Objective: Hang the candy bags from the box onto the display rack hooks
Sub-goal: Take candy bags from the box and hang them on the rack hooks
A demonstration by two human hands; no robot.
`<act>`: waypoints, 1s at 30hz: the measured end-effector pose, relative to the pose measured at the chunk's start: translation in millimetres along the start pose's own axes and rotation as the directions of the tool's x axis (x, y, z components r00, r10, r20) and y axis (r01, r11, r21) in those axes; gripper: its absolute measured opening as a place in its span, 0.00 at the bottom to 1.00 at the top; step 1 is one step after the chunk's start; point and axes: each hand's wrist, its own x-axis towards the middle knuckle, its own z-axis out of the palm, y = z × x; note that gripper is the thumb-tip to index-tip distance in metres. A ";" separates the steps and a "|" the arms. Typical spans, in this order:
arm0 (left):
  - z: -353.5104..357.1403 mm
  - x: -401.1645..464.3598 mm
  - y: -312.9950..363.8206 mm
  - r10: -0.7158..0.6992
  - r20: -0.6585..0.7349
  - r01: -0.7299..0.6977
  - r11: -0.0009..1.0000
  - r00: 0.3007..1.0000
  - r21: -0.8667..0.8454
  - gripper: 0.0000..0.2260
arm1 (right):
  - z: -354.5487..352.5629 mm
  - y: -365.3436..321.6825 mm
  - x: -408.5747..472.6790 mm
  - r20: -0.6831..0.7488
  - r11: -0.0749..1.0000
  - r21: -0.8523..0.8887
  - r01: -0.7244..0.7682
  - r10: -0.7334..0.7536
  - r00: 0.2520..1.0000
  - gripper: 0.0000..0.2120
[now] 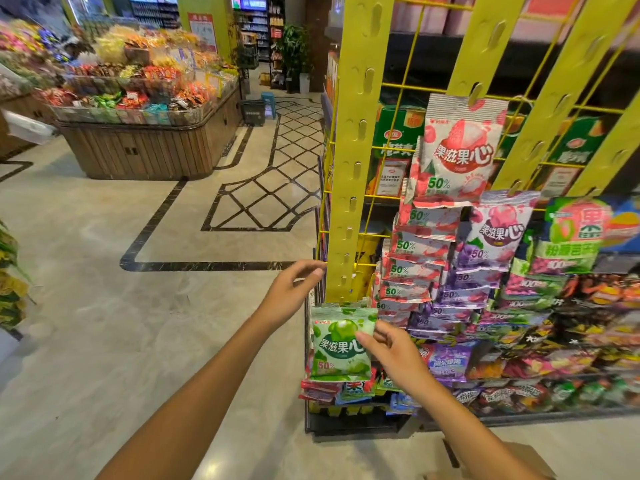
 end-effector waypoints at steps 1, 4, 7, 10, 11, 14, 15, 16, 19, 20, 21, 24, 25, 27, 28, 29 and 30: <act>1.9 2.0 -0.8 -0.002 0.012 0.002 1.000 1.000 0.010 0.08 | -1.5 -3.0 0.2 0.004 1.000 -0.011 -0.002 0.002 1.000 0.19; 5.9 5.1 -3.7 0.000 -0.001 0.000 0.999 1.000 0.047 0.05 | -4.9 -5.6 4.9 -0.003 0.999 -0.035 0.010 -0.010 1.000 0.18; 8.4 7.7 -4.4 0.023 0.002 -0.023 0.999 1.000 0.046 0.04 | -5.5 -6.9 10.0 -0.015 1.000 -0.024 0.014 -0.014 1.000 0.19; 8.7 5.8 -3.1 0.008 0.052 -0.008 1.000 0.999 -0.004 0.04 | -6.3 -10.9 14.4 -0.024 1.000 -0.029 -0.006 0.005 1.000 0.17; 9.0 4.6 -2.8 -0.010 0.067 0.012 1.000 0.998 -0.019 0.04 | -6.5 -13.6 15.8 -0.013 0.999 -0.037 0.007 -0.008 1.000 0.17; 9.8 0.6 -0.2 -0.091 0.099 0.102 0.989 0.991 -0.104 0.09 | -6.6 -22.3 21.1 -0.033 0.998 -0.056 0.029 -0.031 0.999 0.19; 10.1 -0.6 1.1 -0.123 0.111 0.138 0.980 0.986 -0.140 0.12 | -7.2 -23.2 23.1 -0.034 0.998 -0.057 0.034 -0.036 0.999 0.19; 10.1 -1.3 1.1 -0.147 0.127 0.167 0.973 0.981 -0.162 0.16 | -7.5 -24.2 25.0 -0.042 0.998 -0.065 0.028 -0.031 0.999 0.19; 11.1 -3.5 -3.8 -0.106 0.140 0.120 0.988 0.984 -0.096 0.25 | -9.4 -22.7 30.6 -0.047 0.996 -0.090 0.022 -0.026 0.999 0.19; 11.9 -4.5 -7.0 -0.074 0.137 0.082 0.995 0.988 -0.056 0.26 | -9.5 -22.8 31.7 -0.048 0.994 -0.103 0.022 -0.027 0.998 0.19; 12.8 -5.6 -10.1 -0.053 0.128 0.058 0.998 0.990 -0.040 0.24 | -9.5 -22.6 32.8 -0.046 0.993 -0.113 0.028 -0.034 0.998 0.20; 15.2 -6.8 -15.3 -0.003 0.101 0.006 0.999 0.995 -0.033 0.18 | -9.6 -13.7 34.4 -0.027 0.992 -0.128 0.019 -0.023 0.999 0.21; 15.5 -7.7 -15.3 0.013 0.103 -0.010 1.000 0.995 -0.030 0.17 | -9.8 -9.9 34.4 -0.021 0.991 -0.130 0.009 -0.012 1.000 0.23; 16.0 -9.4 -15.7 0.038 0.112 -0.035 0.999 0.993 -0.031 0.14 | -9.7 -3.0 33.7 -0.008 0.991 -0.135 -0.013 0.012 1.000 0.30; 15.9 -9.6 -17.7 0.041 0.117 -0.039 0.999 0.992 -0.022 0.13 | -9.9 0.9 33.8 0.005 0.990 -0.143 -0.022 0.023 1.000 0.34; 16.1 -10.5 -19.0 0.047 0.124 -0.046 0.999 0.991 -0.015 0.10 | -9.9 2.7 33.0 0.010 0.989 -0.149 -0.026 0.028 1.000 0.35; 16.5 -11.1 -22.0 0.055 0.127 -0.055 0.998 0.990 -0.005 0.08 | -9.5 2.9 31.4 0.007 0.988 -0.150 -0.031 0.032 0.999 0.34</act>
